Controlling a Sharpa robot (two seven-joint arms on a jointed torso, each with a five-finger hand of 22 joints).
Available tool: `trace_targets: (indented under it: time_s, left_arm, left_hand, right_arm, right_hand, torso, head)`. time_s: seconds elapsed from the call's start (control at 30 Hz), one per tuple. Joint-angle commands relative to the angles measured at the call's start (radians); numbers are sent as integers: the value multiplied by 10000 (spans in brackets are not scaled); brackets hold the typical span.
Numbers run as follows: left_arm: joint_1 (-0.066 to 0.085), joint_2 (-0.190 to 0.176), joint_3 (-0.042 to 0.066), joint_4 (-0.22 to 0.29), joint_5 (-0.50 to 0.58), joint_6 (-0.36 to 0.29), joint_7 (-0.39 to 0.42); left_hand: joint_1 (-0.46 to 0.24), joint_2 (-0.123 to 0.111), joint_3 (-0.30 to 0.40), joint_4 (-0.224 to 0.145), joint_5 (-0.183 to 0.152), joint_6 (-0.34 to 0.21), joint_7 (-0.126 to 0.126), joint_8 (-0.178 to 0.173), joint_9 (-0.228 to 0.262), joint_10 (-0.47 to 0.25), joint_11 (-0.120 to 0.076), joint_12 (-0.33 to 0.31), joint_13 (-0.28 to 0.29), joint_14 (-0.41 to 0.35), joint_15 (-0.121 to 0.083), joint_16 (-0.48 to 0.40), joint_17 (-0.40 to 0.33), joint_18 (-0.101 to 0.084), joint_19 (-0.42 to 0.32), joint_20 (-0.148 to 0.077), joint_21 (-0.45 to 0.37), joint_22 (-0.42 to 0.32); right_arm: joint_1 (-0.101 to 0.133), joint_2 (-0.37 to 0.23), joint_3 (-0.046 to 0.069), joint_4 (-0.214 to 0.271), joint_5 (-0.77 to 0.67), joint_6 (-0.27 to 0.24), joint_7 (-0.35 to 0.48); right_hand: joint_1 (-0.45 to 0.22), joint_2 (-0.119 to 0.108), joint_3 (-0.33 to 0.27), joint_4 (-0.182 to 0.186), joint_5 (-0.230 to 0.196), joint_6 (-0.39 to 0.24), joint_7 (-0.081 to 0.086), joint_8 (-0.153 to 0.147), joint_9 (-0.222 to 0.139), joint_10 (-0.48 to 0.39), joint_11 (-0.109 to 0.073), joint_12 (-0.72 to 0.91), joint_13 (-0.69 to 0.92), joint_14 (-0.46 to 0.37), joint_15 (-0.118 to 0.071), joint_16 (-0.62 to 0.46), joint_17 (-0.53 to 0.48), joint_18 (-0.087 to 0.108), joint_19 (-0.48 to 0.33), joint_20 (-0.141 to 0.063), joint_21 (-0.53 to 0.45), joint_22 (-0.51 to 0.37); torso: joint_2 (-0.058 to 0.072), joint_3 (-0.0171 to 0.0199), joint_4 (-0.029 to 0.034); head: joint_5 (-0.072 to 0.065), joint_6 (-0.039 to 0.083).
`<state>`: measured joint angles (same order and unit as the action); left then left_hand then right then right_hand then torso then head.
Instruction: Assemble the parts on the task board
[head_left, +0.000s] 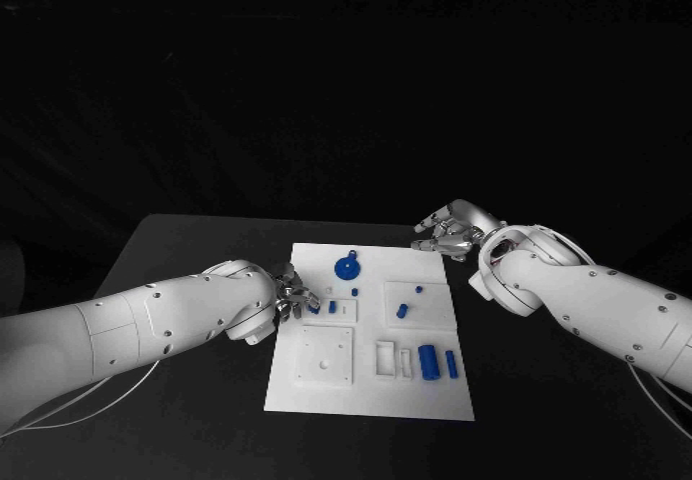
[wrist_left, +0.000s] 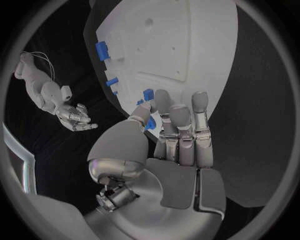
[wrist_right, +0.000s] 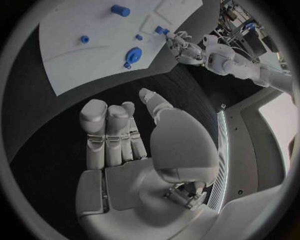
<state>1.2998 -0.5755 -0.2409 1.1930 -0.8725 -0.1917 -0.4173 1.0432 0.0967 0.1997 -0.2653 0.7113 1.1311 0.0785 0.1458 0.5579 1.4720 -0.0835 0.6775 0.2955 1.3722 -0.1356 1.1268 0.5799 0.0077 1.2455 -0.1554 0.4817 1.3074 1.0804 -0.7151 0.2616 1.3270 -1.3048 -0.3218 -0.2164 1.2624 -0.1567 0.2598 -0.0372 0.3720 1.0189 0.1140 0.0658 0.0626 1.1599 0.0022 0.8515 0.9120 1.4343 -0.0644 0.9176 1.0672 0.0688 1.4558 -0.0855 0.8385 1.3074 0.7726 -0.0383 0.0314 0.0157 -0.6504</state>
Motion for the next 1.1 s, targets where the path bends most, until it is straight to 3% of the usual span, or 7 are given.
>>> trace_targets:
  time_s: [0.03,0.67,1.1]
  left_arm:
    - [-25,42,-3,-12,-198,295,-92]
    - [-50,-2,-2,28,-318,170,-144]
    - [-75,-348,27,495,-42,-920,495]
  left_hand:
    - [79,6,-11,32,-56,1255,-1042,-47,2088,423,-123,13,8,31,-16,-53,27,-9,31,2,40,187]
    - [104,-4,-11,12,-52,1300,-1044,-82,2045,424,-128,25,15,44,-17,-54,56,-7,35,2,53,188]
    - [127,-14,15,-46,13,1362,-1059,-61,2041,423,-160,17,9,91,-40,-87,64,4,61,-17,69,184]
  right_arm:
    - [2,-10,6,19,-19,119,70]
    - [0,-37,7,23,-20,115,72]
    - [-2,-38,7,9,-20,109,80]
  right_hand:
    - [-111,17,18,19,37,61,-19,-38,1,11,-34,16,12,47,-49,-42,-1,83,71,-15,6,1054]
    - [-117,15,31,16,57,65,-18,-38,1,12,-33,15,12,49,-49,-41,0,83,72,-16,-3,1053]
    - [-128,20,51,21,72,67,-19,-38,1,12,-35,13,10,48,-50,-51,-7,83,73,-17,-7,1052]
  torso:
    - [-1,3,-2]
    - [1,-7,-8]
    - [0,-7,2]
  head:
    - [-4,2]
    - [-3,21]
    - [-32,8]
